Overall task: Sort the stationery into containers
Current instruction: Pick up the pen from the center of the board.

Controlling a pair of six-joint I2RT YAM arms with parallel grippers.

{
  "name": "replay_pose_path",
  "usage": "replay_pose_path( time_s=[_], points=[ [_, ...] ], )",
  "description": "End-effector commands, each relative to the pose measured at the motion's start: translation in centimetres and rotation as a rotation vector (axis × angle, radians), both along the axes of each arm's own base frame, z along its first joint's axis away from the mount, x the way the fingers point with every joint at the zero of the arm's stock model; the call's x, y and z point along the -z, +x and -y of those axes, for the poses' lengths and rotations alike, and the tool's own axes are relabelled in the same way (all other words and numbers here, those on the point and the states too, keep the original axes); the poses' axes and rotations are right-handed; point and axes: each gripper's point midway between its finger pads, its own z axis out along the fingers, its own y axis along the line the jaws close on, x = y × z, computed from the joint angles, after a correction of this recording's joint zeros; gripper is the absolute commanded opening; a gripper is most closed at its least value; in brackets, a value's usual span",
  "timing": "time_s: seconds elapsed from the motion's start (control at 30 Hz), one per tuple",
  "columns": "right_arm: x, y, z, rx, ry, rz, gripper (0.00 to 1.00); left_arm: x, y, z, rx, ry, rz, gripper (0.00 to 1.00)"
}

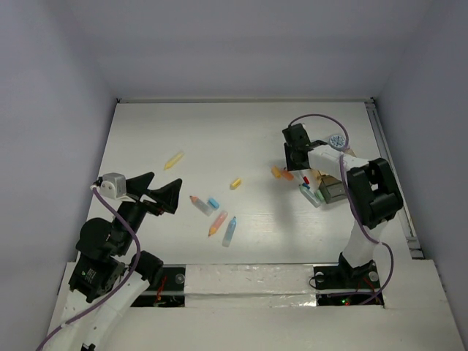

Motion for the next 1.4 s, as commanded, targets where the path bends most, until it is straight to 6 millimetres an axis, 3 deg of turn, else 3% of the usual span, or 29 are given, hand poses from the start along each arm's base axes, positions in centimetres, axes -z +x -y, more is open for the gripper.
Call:
replay_pose_path(
  time_s=[0.0, 0.3, 0.47, 0.63, 0.8, 0.87, 1.07, 1.13, 1.2, 1.37],
  points=[
    [-1.1, 2.2, 0.1, 0.005, -0.063, 0.061, 0.45, -1.0, 0.1, 0.5, 0.023, -0.003, 0.038, 0.99],
    [1.1, 2.5, 0.4, 0.044, -0.082, 0.039, 0.43, -1.0, 0.0, 0.6, 0.031, -0.001, 0.039, 0.99],
    [2.3, 2.3, -1.1, -0.002, -0.013, 0.008, 0.32, -0.9, 0.0, 0.7, 0.032, 0.002, 0.037, 0.99],
    [1.7, 2.7, -1.9, -0.030, 0.021, 0.021, 0.21, -0.9, 0.1, 0.7, 0.032, 0.003, 0.036, 0.99],
    [2.1, 3.0, -3.4, -0.083, 0.062, -0.029, 0.36, -0.9, 0.1, 0.7, 0.032, 0.004, 0.034, 0.99],
    [2.6, 3.0, -3.7, -0.093, 0.065, -0.048, 0.35, -0.9, 0.1, 0.7, 0.030, 0.004, 0.034, 0.99],
    [2.8, 3.2, -3.7, -0.093, 0.080, -0.052, 0.11, -0.8, 0.3, 0.6, 0.021, 0.008, 0.030, 0.99],
    [2.0, 3.6, -3.6, -0.091, 0.078, -0.028, 0.00, -0.7, 0.4, 0.6, 0.021, 0.009, 0.028, 0.99],
    [1.0, 4.4, -3.3, -0.078, 0.066, 0.018, 0.00, -0.7, 0.4, 0.6, 0.022, 0.009, 0.028, 0.99],
    [-5.5, 6.0, -2.9, -0.019, 0.098, 0.213, 0.00, -0.7, 0.4, 0.7, 0.022, 0.011, 0.026, 0.99]
  ],
)
